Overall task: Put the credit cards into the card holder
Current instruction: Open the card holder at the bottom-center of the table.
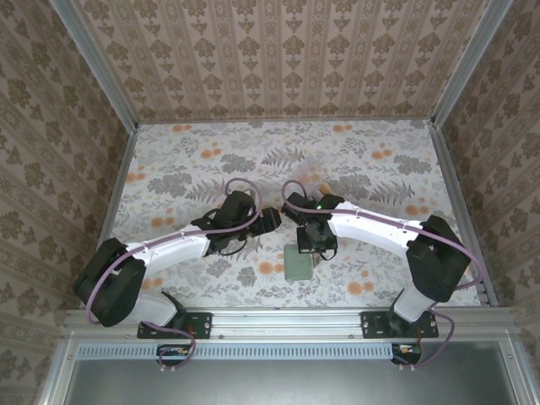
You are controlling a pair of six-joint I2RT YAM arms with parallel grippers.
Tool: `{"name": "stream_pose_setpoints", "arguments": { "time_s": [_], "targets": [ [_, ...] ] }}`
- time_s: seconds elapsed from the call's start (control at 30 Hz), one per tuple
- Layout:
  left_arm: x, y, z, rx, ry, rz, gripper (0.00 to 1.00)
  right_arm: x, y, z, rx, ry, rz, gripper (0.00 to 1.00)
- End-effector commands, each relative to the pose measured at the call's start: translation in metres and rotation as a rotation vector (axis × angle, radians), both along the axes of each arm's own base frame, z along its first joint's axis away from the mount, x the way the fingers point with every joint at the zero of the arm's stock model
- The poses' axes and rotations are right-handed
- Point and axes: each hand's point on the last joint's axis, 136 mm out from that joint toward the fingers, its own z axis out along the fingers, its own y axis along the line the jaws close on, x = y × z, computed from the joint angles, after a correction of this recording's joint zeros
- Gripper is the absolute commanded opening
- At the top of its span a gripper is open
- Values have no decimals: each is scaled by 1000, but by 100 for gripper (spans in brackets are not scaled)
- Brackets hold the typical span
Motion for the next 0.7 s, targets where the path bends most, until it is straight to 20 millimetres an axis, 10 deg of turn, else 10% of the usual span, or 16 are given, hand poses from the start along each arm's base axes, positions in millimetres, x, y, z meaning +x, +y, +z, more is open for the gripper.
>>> {"name": "stream_pose_setpoints", "arguments": {
  "time_s": [0.0, 0.67],
  "targets": [
    [-2, 4, 3, 3, 3, 21, 84, -2, 3, -12, -12, 21, -5, 8],
    [-2, 4, 0, 9, 12, 22, 84, -9, -2, -8, -50, 30, 24, 7]
  ]
}}
